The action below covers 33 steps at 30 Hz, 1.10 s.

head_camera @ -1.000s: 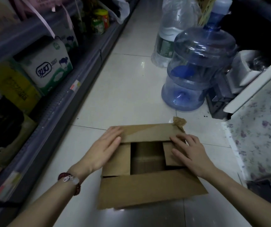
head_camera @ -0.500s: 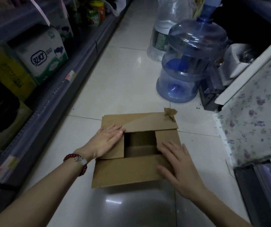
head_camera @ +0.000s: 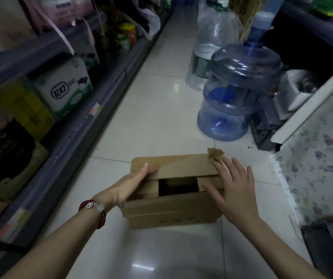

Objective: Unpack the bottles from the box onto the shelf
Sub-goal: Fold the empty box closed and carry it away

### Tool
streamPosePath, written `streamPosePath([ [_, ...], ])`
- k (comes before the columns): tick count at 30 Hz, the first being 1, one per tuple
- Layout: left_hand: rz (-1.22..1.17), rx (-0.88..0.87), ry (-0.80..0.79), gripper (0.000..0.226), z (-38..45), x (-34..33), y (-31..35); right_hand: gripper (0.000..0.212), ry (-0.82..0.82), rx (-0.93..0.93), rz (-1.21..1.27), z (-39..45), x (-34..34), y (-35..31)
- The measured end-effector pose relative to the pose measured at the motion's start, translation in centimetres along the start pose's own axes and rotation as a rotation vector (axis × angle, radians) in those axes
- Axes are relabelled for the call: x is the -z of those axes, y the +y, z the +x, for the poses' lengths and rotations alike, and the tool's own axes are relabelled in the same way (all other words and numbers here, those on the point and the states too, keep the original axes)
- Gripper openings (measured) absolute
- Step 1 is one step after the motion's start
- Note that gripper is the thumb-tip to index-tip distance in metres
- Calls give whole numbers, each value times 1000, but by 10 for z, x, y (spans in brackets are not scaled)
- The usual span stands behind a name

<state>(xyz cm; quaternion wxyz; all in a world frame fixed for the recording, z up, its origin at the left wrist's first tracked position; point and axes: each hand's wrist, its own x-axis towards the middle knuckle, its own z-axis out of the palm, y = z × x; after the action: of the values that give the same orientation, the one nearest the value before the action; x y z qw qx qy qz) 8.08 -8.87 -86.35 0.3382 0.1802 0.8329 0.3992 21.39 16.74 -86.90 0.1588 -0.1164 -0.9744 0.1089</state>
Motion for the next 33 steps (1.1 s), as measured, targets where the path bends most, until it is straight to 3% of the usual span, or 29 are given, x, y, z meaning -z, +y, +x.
streamPosePath([
  [7,-45,48,33,61,5,17,3,87,-113,-86,10,40,-25,3],
  [10,262,-99,106,52,12,12,-1,86,-145,-124,47,48,-40,3],
  [13,505,-236,232,64,19,0,-9,85,-163,-210,89,53,-50,0],
  [16,579,-226,406,77,22,-12,-23,83,-215,-319,118,51,-58,-1],
  [19,445,-97,489,76,24,-23,-37,77,-250,-377,190,50,-62,2],
  [23,113,-88,518,33,28,-33,-46,78,-281,-494,316,53,-61,6],
  [29,-10,-68,481,33,29,-20,-28,71,-273,-506,429,59,-50,8],
  [33,-53,-43,463,31,11,11,16,69,-296,-503,495,72,1,-7],
])
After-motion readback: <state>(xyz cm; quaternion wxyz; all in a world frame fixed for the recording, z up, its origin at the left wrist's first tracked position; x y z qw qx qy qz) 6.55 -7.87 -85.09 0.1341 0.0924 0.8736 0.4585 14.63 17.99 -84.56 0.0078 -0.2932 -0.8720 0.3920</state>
